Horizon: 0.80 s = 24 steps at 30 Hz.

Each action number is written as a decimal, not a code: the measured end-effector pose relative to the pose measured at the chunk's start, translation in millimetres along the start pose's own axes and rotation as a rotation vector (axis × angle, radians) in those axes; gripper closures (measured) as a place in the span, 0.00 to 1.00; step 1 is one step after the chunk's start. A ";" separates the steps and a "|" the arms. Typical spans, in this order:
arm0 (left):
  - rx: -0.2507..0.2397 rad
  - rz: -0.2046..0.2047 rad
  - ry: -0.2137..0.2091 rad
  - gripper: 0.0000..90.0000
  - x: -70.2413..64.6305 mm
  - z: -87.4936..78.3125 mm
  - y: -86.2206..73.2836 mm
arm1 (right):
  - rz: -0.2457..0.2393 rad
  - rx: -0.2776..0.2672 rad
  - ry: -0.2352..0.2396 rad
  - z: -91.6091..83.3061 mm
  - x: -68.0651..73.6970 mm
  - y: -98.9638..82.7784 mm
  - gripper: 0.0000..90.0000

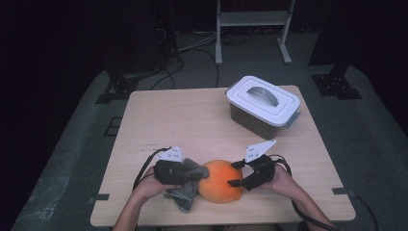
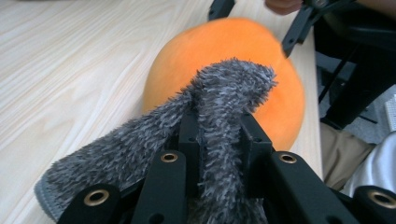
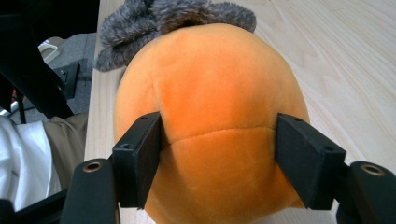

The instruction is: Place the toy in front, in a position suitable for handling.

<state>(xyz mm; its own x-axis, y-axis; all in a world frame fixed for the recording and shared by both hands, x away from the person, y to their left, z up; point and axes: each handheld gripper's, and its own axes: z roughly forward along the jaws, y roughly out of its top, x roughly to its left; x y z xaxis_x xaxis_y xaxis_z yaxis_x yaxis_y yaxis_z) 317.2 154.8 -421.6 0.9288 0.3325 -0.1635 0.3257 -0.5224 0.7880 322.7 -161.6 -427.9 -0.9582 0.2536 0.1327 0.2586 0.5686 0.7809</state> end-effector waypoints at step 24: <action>-0.029 0.064 -0.077 0.83 -19.9 16.4 28.8 | -0.030 0.017 0.000 -1.9 9.5 0.5 0.35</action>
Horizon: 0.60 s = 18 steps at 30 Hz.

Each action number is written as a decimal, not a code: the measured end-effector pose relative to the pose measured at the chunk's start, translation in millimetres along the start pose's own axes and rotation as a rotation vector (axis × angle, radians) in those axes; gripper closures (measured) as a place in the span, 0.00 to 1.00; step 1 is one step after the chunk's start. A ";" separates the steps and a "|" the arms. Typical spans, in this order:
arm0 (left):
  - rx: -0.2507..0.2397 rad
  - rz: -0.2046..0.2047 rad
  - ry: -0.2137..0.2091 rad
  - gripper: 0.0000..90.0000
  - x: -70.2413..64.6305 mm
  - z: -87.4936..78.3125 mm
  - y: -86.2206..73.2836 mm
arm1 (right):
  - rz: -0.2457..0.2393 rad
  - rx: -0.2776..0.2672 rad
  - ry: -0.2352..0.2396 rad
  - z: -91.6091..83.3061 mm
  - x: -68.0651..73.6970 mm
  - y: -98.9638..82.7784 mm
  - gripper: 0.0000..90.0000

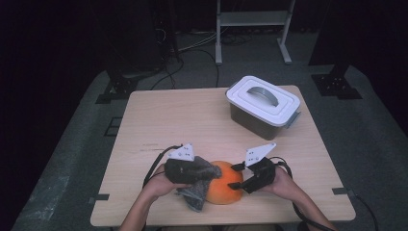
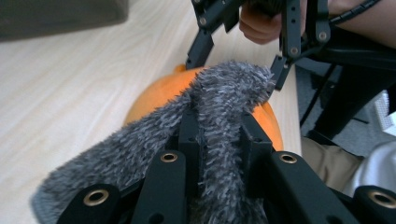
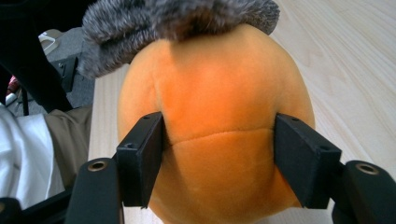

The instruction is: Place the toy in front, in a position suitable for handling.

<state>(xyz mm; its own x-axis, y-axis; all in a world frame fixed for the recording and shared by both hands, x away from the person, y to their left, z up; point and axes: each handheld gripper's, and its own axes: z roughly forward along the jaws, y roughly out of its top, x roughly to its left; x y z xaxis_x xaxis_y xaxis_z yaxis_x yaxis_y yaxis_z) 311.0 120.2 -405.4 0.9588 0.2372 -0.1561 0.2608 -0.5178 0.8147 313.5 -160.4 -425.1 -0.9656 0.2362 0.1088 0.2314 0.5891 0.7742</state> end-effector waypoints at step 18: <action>-0.038 0.012 0.006 0.83 -1.2 -6.0 2.5 | 0.015 -0.008 0.012 1.2 -2.5 3.0 0.48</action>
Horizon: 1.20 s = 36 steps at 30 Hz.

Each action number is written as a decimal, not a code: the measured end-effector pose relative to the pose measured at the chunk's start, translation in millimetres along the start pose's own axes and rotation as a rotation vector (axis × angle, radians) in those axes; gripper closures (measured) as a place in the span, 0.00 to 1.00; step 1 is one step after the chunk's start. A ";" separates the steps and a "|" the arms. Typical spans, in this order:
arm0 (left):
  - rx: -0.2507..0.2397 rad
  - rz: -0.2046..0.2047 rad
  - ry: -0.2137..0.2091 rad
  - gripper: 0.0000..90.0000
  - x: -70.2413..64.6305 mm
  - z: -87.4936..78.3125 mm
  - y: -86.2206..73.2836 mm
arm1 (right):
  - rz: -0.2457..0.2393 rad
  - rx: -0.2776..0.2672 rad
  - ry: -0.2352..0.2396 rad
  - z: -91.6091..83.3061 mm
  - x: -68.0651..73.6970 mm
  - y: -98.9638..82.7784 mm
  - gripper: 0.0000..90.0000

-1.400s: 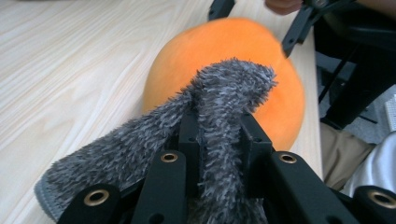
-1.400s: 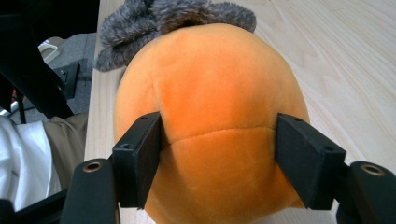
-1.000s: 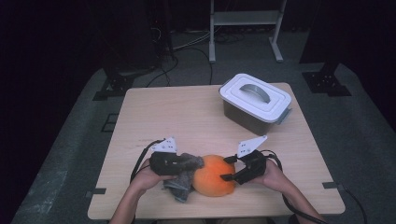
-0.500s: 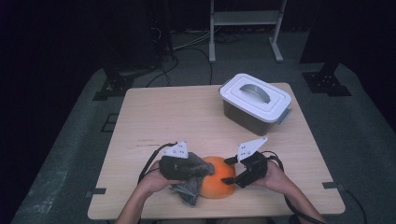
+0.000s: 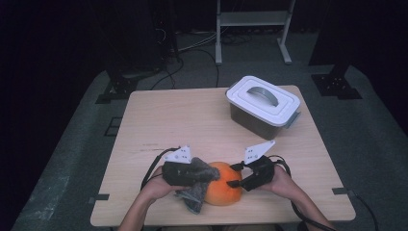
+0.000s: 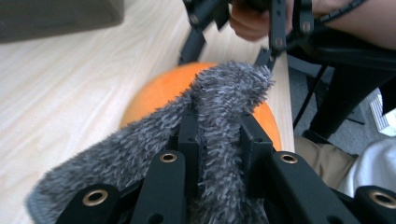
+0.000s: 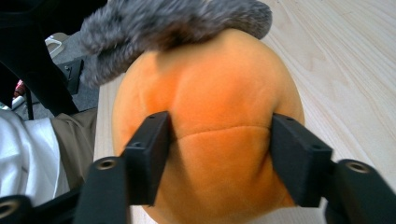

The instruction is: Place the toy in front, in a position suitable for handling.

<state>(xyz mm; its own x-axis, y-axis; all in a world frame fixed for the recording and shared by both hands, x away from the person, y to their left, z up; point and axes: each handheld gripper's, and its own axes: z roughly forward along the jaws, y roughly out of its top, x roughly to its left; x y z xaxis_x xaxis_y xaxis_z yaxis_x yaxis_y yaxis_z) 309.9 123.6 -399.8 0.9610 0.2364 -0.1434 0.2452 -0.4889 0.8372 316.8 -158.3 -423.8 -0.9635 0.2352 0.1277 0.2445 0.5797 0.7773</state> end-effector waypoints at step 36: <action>-0.006 -0.043 0.044 0.82 11.0 -16.6 -17.3 | -0.087 -0.003 -0.020 -3.1 10.4 -2.9 0.56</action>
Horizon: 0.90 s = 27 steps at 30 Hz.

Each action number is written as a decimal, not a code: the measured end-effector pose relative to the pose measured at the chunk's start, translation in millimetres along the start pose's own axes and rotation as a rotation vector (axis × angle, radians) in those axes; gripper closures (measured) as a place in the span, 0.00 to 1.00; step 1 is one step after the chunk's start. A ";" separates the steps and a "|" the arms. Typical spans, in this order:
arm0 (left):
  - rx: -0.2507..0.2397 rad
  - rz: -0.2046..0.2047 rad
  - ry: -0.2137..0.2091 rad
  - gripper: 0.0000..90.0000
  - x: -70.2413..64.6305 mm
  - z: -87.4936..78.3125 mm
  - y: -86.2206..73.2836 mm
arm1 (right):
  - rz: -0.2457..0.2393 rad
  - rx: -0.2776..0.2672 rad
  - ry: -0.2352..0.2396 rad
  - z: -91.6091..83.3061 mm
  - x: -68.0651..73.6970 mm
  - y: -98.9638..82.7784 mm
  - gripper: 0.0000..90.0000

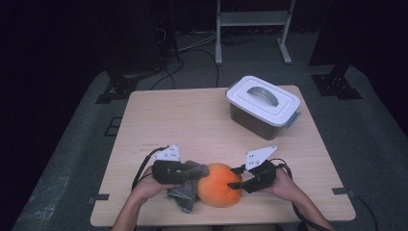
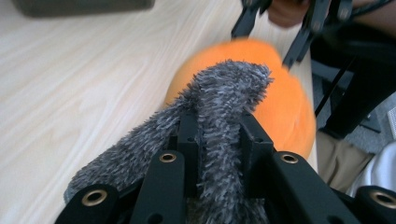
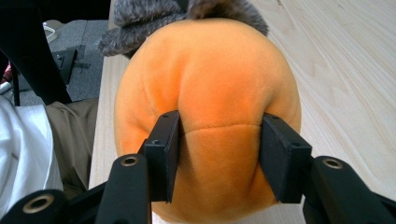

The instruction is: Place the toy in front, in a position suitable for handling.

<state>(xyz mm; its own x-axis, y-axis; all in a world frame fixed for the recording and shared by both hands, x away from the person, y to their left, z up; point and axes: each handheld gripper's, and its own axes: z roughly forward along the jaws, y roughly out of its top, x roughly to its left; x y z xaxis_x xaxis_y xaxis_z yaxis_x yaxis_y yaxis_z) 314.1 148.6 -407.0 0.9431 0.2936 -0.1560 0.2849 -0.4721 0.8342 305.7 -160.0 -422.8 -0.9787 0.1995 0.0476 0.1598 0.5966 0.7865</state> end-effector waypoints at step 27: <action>-0.033 0.063 0.003 0.82 -1.9 -2.3 27.7 | 0.000 -0.052 -0.058 -6.7 -6.7 11.7 0.70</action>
<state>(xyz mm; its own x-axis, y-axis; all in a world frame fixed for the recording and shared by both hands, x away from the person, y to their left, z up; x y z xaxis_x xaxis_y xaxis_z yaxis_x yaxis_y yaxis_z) 319.8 136.9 -382.4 0.9586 0.2661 -0.1011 0.2190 -0.4624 0.8592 313.2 -159.6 -409.8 -0.9694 0.2450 0.0136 0.1519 0.5559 0.8172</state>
